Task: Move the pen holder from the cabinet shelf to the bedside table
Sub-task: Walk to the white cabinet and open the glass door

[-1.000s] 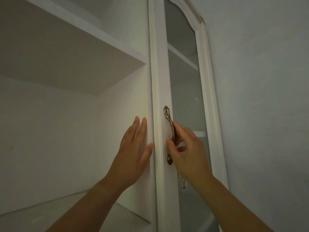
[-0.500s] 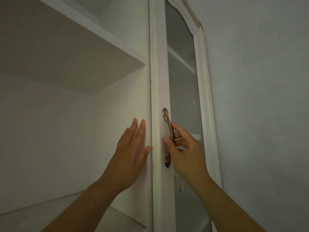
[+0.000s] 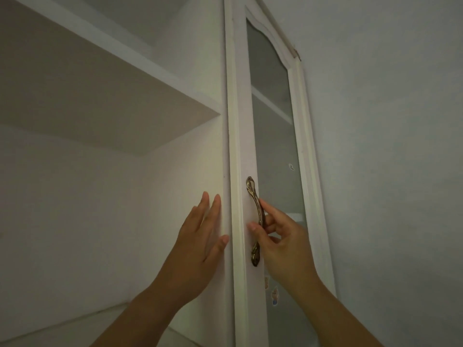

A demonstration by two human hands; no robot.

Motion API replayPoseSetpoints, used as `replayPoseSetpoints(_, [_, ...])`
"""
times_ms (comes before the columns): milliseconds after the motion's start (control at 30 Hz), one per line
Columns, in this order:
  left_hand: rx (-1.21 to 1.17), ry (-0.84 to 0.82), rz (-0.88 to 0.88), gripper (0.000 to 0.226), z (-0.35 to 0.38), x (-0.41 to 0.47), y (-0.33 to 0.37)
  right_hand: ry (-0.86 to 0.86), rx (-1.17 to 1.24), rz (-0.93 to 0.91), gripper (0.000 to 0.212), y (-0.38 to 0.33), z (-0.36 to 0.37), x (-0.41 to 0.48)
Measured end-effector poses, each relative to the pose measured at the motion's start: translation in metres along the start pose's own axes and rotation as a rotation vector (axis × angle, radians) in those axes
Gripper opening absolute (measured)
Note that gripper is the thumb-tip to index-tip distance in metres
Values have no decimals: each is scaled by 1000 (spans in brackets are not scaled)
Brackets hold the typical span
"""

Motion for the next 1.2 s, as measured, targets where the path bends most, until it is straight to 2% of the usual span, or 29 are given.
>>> replayPoseSetpoints(533, [-16, -3, 13, 60, -2, 1, -1, -5, 5, 4, 45, -5, -11, 1])
replayPoseSetpoints(700, [-19, -7, 10, 57, 0, 0, 2, 36, 3, -17, 45, -9, -35, -3])
replayPoseSetpoints(833, [-23, -4, 18, 60, -1, 0, 2, 0, -17, -30, 43, -12, -50, -3])
replayPoseSetpoints(1200, [-35, 5, 11, 64, -7, -1, 9, -41, -94, 55, 49, -12, -36, -3])
Point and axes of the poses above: each hand's wrist, its own x-axis towards the middle knuckle, its own z-axis out of the palm, y = z × x, the point moved 8 cm from there along x, towards the middle knuckle, and after that the axes turned 12 degrees about -z, right-handed, at the moved point
